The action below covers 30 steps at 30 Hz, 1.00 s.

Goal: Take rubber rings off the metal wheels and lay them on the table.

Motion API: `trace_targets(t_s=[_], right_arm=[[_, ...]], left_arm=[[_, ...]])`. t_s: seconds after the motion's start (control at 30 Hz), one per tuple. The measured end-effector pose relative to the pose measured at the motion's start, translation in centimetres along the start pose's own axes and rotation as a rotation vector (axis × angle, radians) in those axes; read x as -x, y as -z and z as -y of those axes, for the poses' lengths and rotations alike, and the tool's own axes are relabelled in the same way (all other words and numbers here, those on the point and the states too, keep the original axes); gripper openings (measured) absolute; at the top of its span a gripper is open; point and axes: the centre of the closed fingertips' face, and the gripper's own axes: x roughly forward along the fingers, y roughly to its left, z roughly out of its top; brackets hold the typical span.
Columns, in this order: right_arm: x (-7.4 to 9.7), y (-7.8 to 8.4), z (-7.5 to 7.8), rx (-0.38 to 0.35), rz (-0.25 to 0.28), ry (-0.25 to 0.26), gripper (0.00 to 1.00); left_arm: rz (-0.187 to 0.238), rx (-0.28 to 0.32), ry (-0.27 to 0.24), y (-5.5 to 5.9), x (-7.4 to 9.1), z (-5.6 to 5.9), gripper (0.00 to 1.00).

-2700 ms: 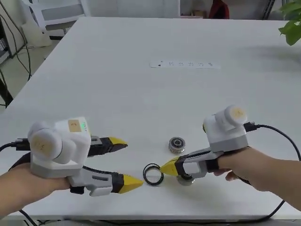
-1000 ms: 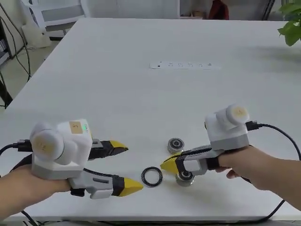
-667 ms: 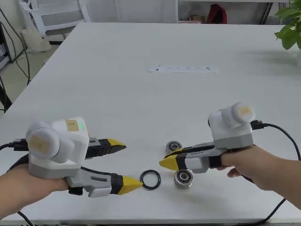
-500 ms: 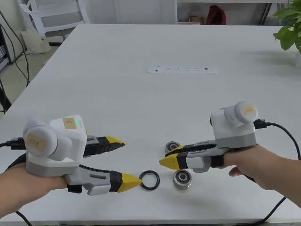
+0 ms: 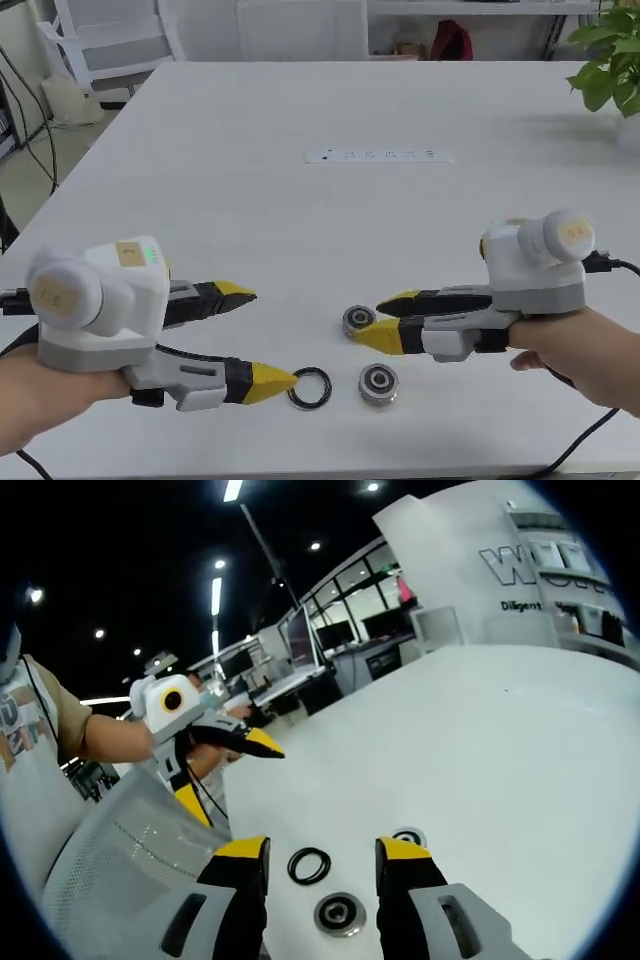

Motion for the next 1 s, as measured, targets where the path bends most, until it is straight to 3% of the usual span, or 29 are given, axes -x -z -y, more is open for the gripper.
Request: trace_targets(t_s=[0.3,1.0], right_arm=[[2.6,-0.5,0.3,0.045,0.039,0.044,0.52],[6.3,2.1,0.5,0.168,0.003,0.131,0.73]], left_arm=[[0.016,0.009,-0.017,-0.6,0.4,-0.2,0.67],[0.021,0.028,-0.054,-0.3,1.5,-0.4,0.72]])
